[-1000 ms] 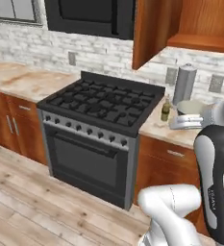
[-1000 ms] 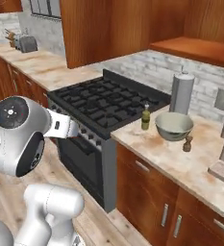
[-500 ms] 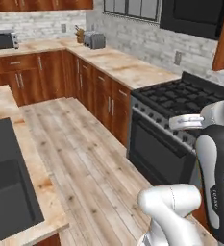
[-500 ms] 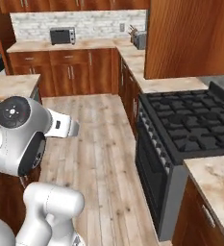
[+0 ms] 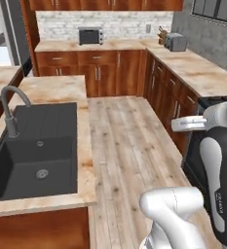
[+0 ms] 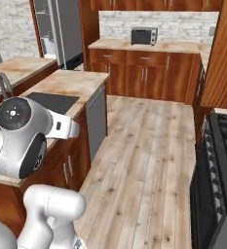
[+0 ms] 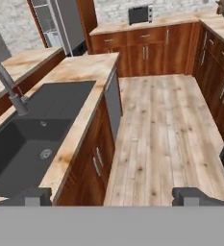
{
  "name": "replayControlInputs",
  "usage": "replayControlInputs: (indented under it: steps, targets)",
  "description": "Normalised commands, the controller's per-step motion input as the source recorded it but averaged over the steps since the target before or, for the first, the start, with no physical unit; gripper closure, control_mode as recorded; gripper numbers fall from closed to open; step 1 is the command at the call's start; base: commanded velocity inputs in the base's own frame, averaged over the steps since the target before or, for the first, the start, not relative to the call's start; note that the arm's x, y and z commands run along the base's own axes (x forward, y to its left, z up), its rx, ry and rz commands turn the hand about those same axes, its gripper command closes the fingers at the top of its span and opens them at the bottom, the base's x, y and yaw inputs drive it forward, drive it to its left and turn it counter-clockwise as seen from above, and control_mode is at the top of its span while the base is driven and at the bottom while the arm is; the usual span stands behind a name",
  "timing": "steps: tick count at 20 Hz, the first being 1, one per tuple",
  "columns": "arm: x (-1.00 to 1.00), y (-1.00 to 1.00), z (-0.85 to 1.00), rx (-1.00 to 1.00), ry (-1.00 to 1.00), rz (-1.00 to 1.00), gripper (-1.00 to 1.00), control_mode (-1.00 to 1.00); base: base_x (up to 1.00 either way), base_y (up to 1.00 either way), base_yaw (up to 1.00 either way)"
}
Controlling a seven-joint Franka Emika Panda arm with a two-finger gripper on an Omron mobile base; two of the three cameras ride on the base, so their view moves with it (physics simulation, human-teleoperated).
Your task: Retrieve the bottle and the shaker from the cabinet and place them next to the mixing bowl on the counter. Then add garlic from the fridge to the mixing bowl.
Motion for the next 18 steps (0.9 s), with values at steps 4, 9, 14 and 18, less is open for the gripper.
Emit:
replayControlInputs:
  steps: [4,9,14,18]
  targets:
    - [0.0,0.0,0.0,0.0,0.0,0.0,-1.0,1.0,1.0,-0.37,0.32]
    - [0.0,0.0,0.0,0.0,0.0,0.0,-1.0,1.0,0.2,-0.2,0.27]
    - [0.0,0.0,0.0,0.0,0.0,0.0,-1.0,1.0,-1.0,0.37,0.47]
    - [0.0,0.0,0.0,0.0,0.0,0.0,-1.0,1.0,-0.72,0.97,0.68]
